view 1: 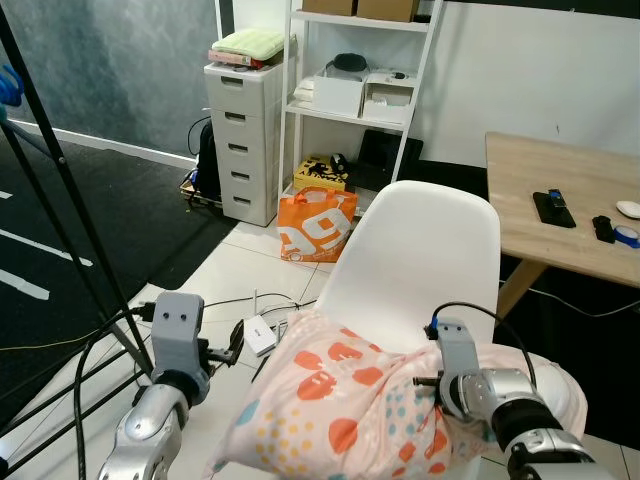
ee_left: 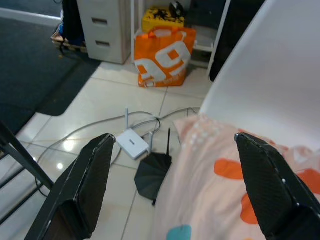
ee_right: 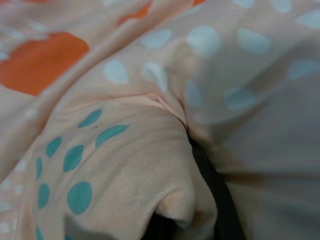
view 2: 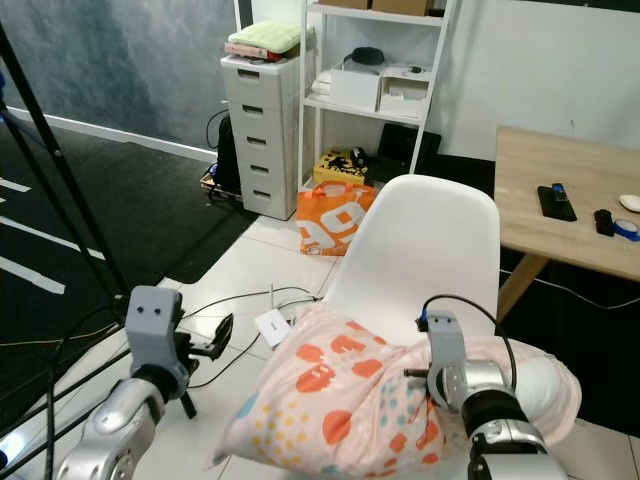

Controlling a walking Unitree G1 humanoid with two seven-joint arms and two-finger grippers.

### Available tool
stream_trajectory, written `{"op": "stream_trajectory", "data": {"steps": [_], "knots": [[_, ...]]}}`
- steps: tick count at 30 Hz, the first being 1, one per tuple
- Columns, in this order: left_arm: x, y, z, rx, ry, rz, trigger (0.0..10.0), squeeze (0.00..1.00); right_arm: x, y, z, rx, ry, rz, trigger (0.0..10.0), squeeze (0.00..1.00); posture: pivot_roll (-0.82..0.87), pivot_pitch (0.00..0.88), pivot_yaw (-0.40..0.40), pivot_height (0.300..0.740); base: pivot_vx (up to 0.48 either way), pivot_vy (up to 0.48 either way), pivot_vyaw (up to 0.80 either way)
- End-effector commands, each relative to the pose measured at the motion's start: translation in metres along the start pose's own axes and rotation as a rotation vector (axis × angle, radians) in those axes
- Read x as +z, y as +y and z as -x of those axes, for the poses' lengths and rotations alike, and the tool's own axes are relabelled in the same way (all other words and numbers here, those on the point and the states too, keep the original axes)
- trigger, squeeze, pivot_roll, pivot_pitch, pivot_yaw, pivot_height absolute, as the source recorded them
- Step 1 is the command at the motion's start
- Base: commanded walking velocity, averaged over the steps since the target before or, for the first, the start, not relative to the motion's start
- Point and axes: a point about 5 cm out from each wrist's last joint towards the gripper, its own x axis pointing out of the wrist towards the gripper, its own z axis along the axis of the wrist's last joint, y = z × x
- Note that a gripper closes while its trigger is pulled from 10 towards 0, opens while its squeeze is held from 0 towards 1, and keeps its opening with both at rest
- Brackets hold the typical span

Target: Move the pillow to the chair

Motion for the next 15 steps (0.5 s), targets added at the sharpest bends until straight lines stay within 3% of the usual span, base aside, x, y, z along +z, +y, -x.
{"op": "stream_trajectory", "data": {"steps": [1,11,15], "knots": [[-0.003,0.001,0.002,-0.005,0.025,-0.017,10.0,0.0,-0.004,0.004,-0.003,0.015,0.009,0.0,10.0,0.0,-0.17,0.061,-0.032,0.626,0.0,0.0,0.0],[-0.003,-0.001,0.002,-0.022,0.029,-0.014,10.0,0.0,-0.005,-0.008,-0.003,-0.045,-0.007,0.011,10.0,0.0,-0.16,0.057,-0.035,0.601,0.0,0.0,0.0],[-0.002,-0.001,0.002,-0.032,0.029,-0.013,10.0,0.0,-0.001,-0.021,-0.001,-0.118,-0.041,0.049,10.0,0.0,-0.16,0.062,-0.032,0.591,0.0,0.0,0.0]]}}
